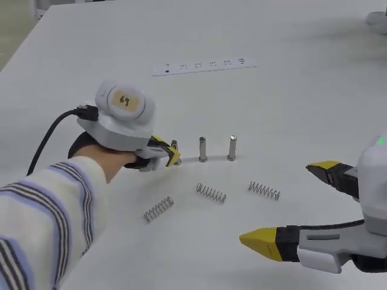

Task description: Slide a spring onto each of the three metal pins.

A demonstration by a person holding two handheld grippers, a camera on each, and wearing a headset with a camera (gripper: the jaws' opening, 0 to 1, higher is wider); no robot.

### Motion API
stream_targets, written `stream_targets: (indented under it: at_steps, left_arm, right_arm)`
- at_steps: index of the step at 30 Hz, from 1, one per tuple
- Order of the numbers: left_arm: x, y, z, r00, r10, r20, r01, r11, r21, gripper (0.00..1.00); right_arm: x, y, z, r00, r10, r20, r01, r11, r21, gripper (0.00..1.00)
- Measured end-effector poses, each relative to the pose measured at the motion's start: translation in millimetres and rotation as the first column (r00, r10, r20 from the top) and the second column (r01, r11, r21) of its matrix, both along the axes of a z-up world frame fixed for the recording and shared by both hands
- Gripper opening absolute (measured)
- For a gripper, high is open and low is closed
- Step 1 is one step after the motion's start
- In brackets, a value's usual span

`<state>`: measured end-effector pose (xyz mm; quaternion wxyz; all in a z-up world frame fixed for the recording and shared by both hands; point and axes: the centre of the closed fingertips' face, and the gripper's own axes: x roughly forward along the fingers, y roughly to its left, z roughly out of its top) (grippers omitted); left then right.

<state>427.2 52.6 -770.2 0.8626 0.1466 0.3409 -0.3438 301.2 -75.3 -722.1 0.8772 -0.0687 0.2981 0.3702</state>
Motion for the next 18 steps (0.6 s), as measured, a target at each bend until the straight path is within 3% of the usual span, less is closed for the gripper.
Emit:
stream_targets:
  at_steps: [9, 18]
  left_arm:
    - [-16.0, 12.6, -10.1, 0.999, -0.007, -0.043, 0.007, 1.000, 0.004, 0.06]
    - [-33.8, 22.4, -14.2, 0.997, -0.019, -0.071, 0.016, 0.999, -0.037, 0.08]
  right_arm:
    - [-2.6, 2.5, -1.8, 1.000, 0.015, -0.006, -0.015, 1.000, -0.008, 0.95]
    - [-3.6, 5.6, -3.3, 0.999, 0.029, -0.014, -0.029, 1.000, -0.010, 0.95]
